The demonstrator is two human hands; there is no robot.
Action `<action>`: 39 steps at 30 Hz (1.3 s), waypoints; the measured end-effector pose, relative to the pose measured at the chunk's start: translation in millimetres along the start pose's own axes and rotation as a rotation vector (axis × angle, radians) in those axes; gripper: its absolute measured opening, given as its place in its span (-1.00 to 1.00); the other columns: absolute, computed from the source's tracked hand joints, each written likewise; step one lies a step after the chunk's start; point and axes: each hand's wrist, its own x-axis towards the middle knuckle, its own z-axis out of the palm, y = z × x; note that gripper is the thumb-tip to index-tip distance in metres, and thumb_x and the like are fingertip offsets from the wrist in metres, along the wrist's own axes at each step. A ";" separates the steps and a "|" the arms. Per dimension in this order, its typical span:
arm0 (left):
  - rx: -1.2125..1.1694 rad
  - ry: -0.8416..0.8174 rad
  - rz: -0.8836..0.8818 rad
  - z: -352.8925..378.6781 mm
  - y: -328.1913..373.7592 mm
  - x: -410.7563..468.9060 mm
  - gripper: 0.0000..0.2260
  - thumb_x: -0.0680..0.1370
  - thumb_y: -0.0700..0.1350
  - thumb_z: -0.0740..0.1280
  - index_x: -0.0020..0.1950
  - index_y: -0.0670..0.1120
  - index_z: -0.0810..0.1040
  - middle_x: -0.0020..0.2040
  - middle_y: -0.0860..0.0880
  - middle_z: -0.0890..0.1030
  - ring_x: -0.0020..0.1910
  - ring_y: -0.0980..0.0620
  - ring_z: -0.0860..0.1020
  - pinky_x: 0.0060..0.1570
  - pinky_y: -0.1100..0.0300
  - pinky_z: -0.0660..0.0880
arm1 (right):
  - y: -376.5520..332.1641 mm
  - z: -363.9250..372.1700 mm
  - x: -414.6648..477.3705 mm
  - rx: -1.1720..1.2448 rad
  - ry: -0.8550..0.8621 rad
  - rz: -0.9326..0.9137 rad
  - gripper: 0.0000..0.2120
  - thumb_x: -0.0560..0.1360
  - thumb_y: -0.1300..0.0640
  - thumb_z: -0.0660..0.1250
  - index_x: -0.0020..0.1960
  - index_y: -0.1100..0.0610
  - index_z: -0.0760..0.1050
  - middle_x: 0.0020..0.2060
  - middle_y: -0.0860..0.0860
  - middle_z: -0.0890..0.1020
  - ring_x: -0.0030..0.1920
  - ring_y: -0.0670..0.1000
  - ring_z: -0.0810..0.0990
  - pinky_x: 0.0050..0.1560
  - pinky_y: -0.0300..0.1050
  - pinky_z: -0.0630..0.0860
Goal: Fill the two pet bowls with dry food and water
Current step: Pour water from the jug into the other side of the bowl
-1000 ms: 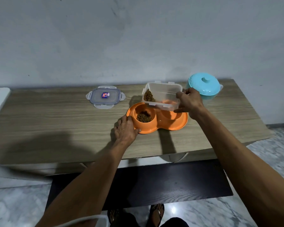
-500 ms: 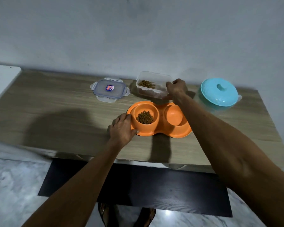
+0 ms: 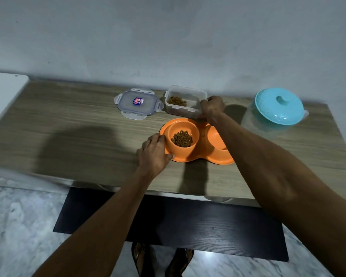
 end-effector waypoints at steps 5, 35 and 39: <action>-0.005 -0.014 0.047 -3.6 1.6 -6.6 -0.28 0.52 0.12 0.38 0.55 -0.07 0.13 0.52 -0.12 0.26 0.48 -0.19 0.29 0.32 -0.23 0.39 | -10.0 -21.4 -30.7 -0.042 0.045 -0.051 -0.72 0.55 0.07 0.33 0.09 0.28 0.61 0.01 0.17 0.66 0.02 0.15 0.64 -0.04 -0.05 0.58; 0.088 0.048 0.217 7.9 136.2 4.1 -0.11 0.42 0.37 0.33 0.54 -0.17 0.18 0.48 -0.20 0.33 0.48 -0.19 0.26 0.38 -0.17 0.24 | 74.6 -228.9 -6.1 0.500 0.445 0.107 -0.71 0.51 0.02 0.23 -0.25 0.15 0.58 -0.26 0.05 0.65 -0.13 0.10 0.60 -0.03 -0.01 0.52; 0.049 0.009 0.191 12.4 133.1 3.5 -0.07 0.42 0.37 0.33 0.57 -0.17 0.12 0.56 -0.20 0.23 0.57 -0.17 0.12 0.47 -0.21 0.12 | 89.4 -221.3 6.9 0.646 0.357 0.181 -0.68 0.45 -0.09 0.29 -0.38 0.08 0.50 -0.39 -0.02 0.59 -0.26 0.06 0.54 -0.12 -0.01 0.45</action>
